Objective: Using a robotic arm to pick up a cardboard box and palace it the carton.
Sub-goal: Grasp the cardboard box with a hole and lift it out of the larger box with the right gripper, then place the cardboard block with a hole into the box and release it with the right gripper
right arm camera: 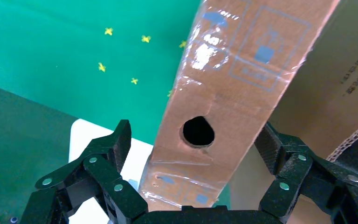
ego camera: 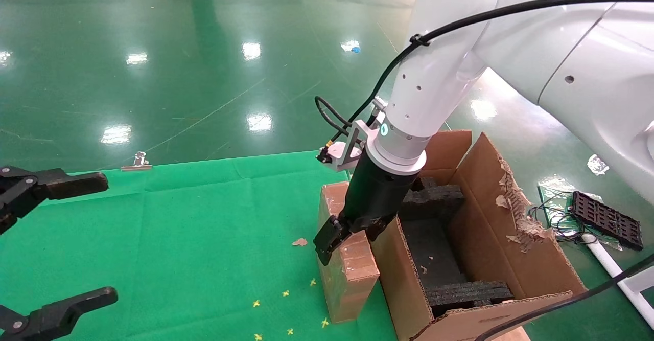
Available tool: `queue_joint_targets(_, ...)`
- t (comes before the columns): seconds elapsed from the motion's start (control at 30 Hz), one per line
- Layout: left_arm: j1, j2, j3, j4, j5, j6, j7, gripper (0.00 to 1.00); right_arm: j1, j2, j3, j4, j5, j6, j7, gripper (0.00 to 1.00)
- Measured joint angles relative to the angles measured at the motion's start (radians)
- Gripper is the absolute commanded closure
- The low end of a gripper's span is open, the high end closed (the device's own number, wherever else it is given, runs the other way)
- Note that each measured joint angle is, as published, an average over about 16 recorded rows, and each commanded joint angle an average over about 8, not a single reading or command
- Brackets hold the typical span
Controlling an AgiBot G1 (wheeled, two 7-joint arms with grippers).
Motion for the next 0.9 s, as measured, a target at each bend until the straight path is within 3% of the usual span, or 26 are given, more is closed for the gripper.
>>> queue_joint_targets(0.17, 0.0, 0.0, 0.0, 0.0, 0.0, 0.0, 0.0, 1.0, 0.001, -0.006, -0.023, -0.001, 0.016, 0.003, 0.003, 1.0)
queue_joint_targets(0.67, 0.0, -0.001, 0.001, 0.0, -0.001, -0.001, 0.001, 1.0, 0.002, -0.021, -0.071, -0.019, 0.04, 0.016, -0.002, 1.0)
queue_joint_targets(0.9, 0.0, -0.001, 0.002, 0.0, -0.001, -0.001, 0.001, 1.0, 0.03, -0.006, -0.056, -0.025, 0.055, 0.045, -0.051, 1.0)
